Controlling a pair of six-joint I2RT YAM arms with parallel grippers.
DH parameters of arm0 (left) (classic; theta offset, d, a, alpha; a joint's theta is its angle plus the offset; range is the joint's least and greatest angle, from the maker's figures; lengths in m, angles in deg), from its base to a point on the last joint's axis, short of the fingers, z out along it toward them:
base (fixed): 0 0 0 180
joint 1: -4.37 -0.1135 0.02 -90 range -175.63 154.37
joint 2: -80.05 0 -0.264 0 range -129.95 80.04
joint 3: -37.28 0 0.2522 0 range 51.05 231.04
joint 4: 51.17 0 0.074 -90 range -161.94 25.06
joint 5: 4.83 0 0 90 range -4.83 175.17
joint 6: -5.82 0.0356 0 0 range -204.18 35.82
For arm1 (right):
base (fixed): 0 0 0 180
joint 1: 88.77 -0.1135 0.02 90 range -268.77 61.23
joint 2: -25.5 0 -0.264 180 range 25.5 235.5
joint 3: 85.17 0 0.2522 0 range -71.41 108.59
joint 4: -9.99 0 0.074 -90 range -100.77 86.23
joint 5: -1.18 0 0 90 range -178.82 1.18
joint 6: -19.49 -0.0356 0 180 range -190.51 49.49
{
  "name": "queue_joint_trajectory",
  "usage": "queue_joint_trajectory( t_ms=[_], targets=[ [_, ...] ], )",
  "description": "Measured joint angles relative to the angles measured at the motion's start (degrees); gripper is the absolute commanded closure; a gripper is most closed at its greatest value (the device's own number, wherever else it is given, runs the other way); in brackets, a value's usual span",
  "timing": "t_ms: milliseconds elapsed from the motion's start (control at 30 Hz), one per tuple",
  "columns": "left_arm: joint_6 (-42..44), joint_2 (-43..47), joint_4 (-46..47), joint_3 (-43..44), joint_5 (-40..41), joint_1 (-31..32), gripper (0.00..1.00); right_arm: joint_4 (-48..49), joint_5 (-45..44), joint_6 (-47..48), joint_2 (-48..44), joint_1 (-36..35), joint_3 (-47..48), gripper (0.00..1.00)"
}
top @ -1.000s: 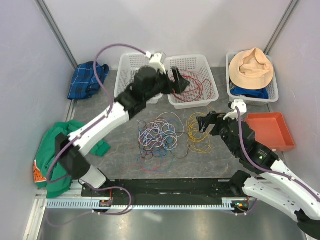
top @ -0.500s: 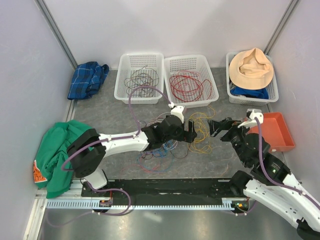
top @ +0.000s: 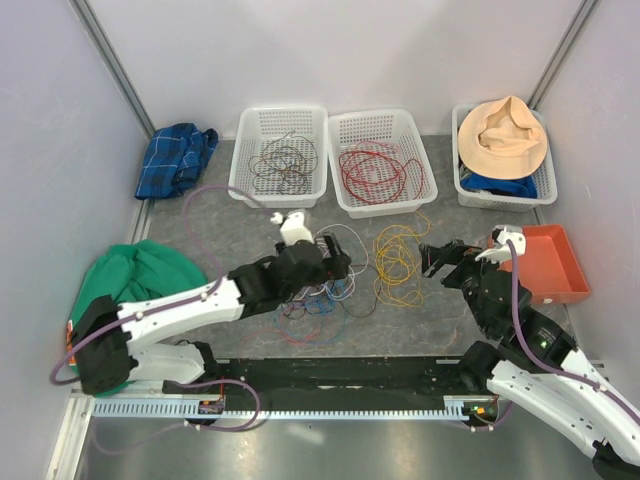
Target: Untangle the cables
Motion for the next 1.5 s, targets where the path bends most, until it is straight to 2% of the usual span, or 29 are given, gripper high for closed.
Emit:
queue_joint_trajectory(
  t_ms=[267, 400, 533, 600, 633, 700, 733, 900, 1100, 1133, 1167, 1300, 1500],
  targets=[
    [-18.2, 14.4, -15.5, -11.0, 8.2, -0.1, 0.01, 0.0, 0.6, -1.0, 1.8, 0.0, -0.4, 0.02],
    [-23.7, 21.1, -18.4, -17.0, 11.1, -0.5, 0.02, 0.5, 1.7, -1.7, 2.7, 0.0, -1.3, 0.02],
    [-26.5, 21.9, -19.0, -20.8, 11.5, -3.4, 0.02, 0.9, 3.0, -2.1, 3.4, 0.0, -1.8, 0.02],
    [-26.9, 21.0, -18.2, -22.1, 11.3, -5.0, 0.06, 1.4, 3.5, -2.1, 3.6, 0.0, -1.8, 0.02],
    [-26.9, 20.2, -17.0, -22.9, 10.9, -6.0, 0.15, 1.6, 3.8, -2.1, 3.7, 0.0, -1.8, 0.02],
    [-26.8, 18.2, -13.5, -24.6, 9.1, -8.3, 0.25, 1.9, 4.2, -2.1, 3.9, 0.0, -1.8, 0.02],
    [-26.4, 16.9, -11.0, -25.5, 7.6, -9.8, 0.3, 2.1, 4.4, -2.1, 3.9, 0.0, -1.9, 0.02],
    [-23.0, 7.7, 1.5, -26.7, 0.9, -15.4, 0.37, 2.5, 5.4, -2.2, 4.1, 0.0, -2.5, 0.02],
    [-16.0, 5.0, 9.7, -25.9, -5.3, -15.5, 0.73, 2.5, 5.8, -2.1, 3.6, 0.0, -2.6, 0.02],
    [-14.8, 5.4, 10.4, -25.9, -6.1, -15.5, 0.93, 2.5, 5.9, -2.1, 3.5, 0.0, -2.7, 0.02],
    [-12.9, 6.1, 11.1, -25.9, -6.9, -15.5, 0.98, 2.5, 5.9, -2.1, 3.4, 0.0, -2.7, 0.02],
    [-5.4, 11.6, 12.8, -25.9, -9.7, -14.7, 0.98, 2.6, 6.8, -1.9, 3.4, 0.0, -2.9, 0.02],
    [5.4, 25.0, 13.2, -25.8, -12.5, -10.9, 0.98, 3.7, 9.4, -1.3, 3.9, 0.0, -3.5, 0.02]
  ],
)
